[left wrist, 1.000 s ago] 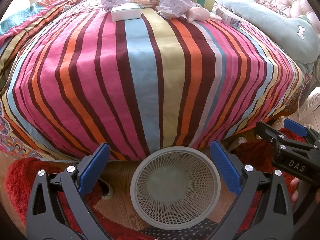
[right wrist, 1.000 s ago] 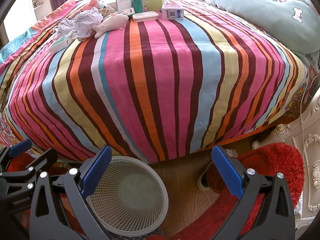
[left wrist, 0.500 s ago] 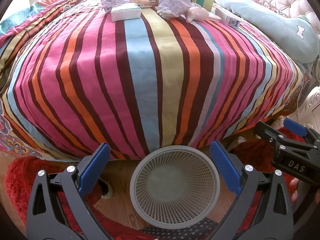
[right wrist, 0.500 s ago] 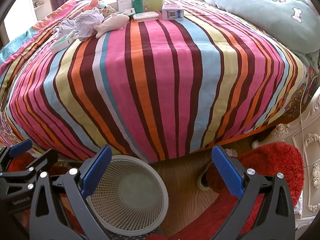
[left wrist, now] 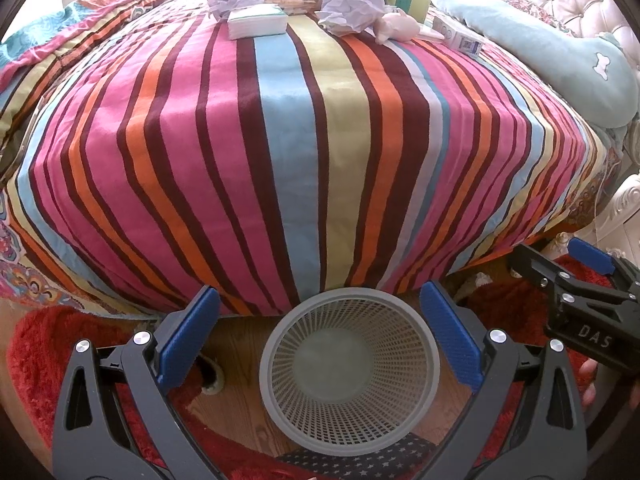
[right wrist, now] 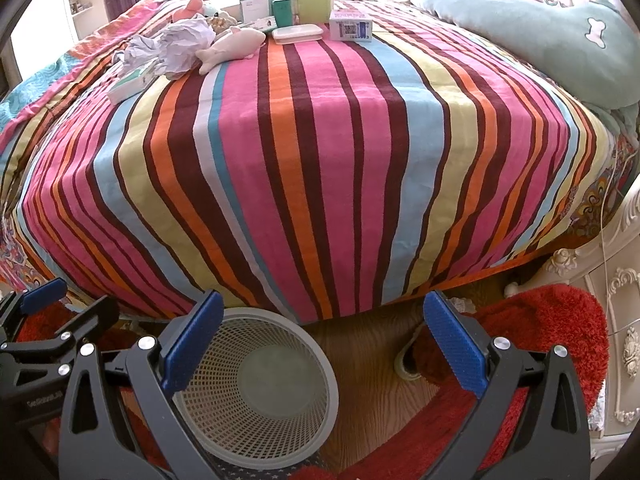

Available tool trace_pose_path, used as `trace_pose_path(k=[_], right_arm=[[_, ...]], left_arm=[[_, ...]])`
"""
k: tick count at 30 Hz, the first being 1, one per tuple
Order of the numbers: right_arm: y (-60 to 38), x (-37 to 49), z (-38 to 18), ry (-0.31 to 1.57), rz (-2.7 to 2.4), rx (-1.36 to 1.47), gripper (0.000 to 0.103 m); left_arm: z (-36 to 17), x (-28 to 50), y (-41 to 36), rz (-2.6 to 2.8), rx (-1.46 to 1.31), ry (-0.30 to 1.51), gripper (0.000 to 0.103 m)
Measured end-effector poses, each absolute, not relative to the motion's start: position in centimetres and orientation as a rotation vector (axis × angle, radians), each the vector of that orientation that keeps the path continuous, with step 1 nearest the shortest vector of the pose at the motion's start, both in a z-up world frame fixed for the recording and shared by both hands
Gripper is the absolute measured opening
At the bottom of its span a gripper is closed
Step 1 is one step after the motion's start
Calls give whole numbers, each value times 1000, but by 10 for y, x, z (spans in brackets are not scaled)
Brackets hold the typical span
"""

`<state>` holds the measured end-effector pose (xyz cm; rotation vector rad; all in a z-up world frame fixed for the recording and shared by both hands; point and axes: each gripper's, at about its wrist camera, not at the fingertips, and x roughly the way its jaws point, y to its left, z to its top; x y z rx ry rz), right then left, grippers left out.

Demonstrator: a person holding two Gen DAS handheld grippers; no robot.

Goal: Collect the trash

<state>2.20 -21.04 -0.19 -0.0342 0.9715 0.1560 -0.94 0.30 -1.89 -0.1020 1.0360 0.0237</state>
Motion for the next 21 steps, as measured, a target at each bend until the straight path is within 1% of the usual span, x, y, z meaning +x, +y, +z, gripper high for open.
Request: trace_pose_path(k=[3, 4, 8, 10, 12, 14, 17, 21], right_arm=[[-212, 18, 4, 921, 193, -10, 96], [-214, 17, 10, 874, 214, 8, 96], [-229, 25, 40, 688, 231, 79, 96], [-239, 47, 58, 599, 253, 121, 96], [-237, 78, 67, 608, 245, 73, 96], [-234, 111, 70, 620, 224, 19, 96], [-229, 169, 71, 627, 185, -11, 96], [-222, 225, 60, 698, 193, -40, 96]], left_arm=[[-18, -11, 5, 57, -93, 1020, 97], [-16, -11, 8, 65, -94, 1007, 97], [12, 2, 29, 111, -108, 884, 97], [28, 19, 40, 93, -134, 806, 97], [40, 49, 49, 99, -148, 752, 97], [45, 79, 56, 133, -153, 739, 97], [48, 123, 66, 184, -170, 744, 97], [48, 161, 83, 223, -199, 756, 97]])
